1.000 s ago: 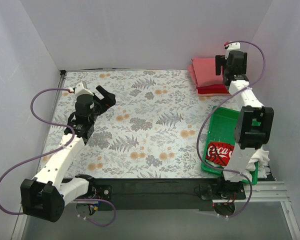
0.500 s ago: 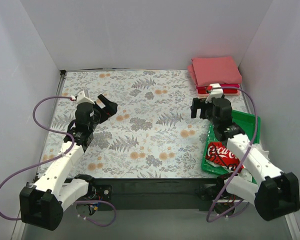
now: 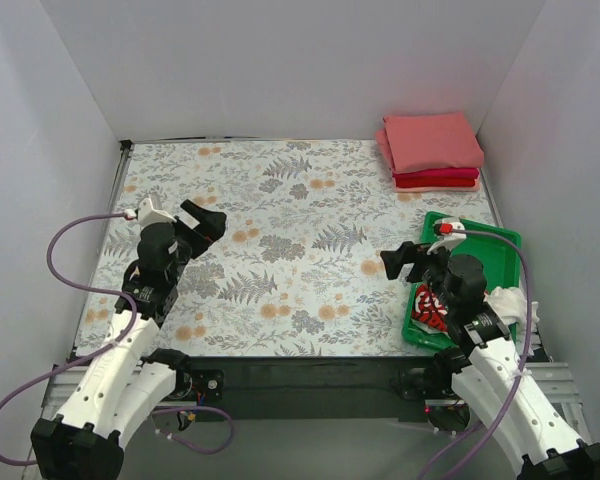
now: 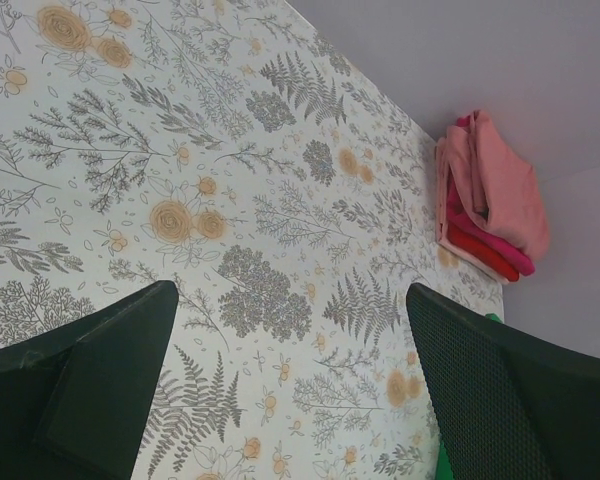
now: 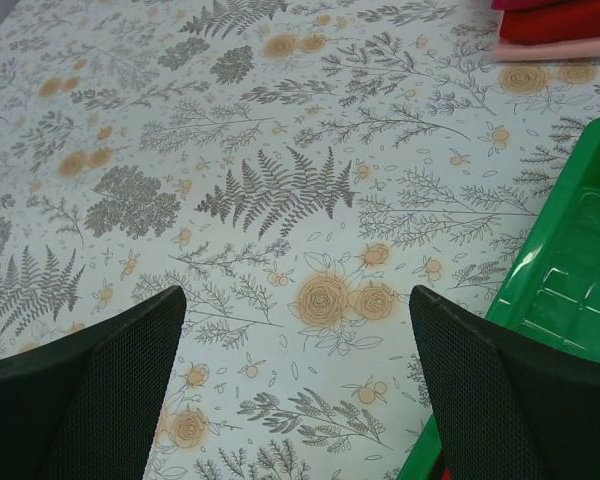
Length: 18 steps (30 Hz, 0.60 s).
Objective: Fold and stack the t-shirts
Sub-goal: Reset both grippers
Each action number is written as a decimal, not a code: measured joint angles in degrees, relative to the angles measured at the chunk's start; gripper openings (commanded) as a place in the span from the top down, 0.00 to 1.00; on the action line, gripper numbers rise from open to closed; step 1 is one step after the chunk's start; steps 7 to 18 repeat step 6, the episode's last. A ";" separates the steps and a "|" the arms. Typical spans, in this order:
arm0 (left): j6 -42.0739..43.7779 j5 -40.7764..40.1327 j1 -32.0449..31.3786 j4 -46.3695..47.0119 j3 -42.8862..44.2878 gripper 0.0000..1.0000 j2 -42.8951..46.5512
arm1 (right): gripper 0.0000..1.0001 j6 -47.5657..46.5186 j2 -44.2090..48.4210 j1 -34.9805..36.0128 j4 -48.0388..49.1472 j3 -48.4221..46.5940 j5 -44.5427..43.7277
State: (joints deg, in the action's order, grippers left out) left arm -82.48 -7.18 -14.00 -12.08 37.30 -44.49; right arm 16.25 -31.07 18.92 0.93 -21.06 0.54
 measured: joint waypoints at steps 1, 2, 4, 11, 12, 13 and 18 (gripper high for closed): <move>-0.20 -0.04 0.00 -0.09 -0.20 0.02 0.44 | 0.02 0.17 0.50 0.02 -0.09 0.37 0.11; -0.46 -0.11 0.00 -0.37 -0.24 0.02 0.87 | 0.02 0.37 1.03 0.00 -0.42 0.66 0.15; -0.87 -0.15 0.00 -0.59 -0.24 0.02 1.29 | 0.02 0.59 1.73 0.00 -0.81 1.11 0.20; -1.31 -0.22 0.00 -1.03 -0.24 0.02 1.55 | 0.02 0.76 2.21 0.02 -1.09 1.27 0.28; -1.31 -0.22 0.00 -1.03 -0.24 0.02 1.55 | 0.02 0.76 2.21 0.02 -1.09 1.27 0.28; -1.31 -0.22 0.00 -1.03 -0.24 0.02 1.55 | 0.02 0.76 2.21 0.02 -1.09 1.27 0.28; -1.31 -0.22 0.00 -1.03 -0.24 0.02 1.55 | 0.02 0.76 2.21 0.02 -1.09 1.27 0.28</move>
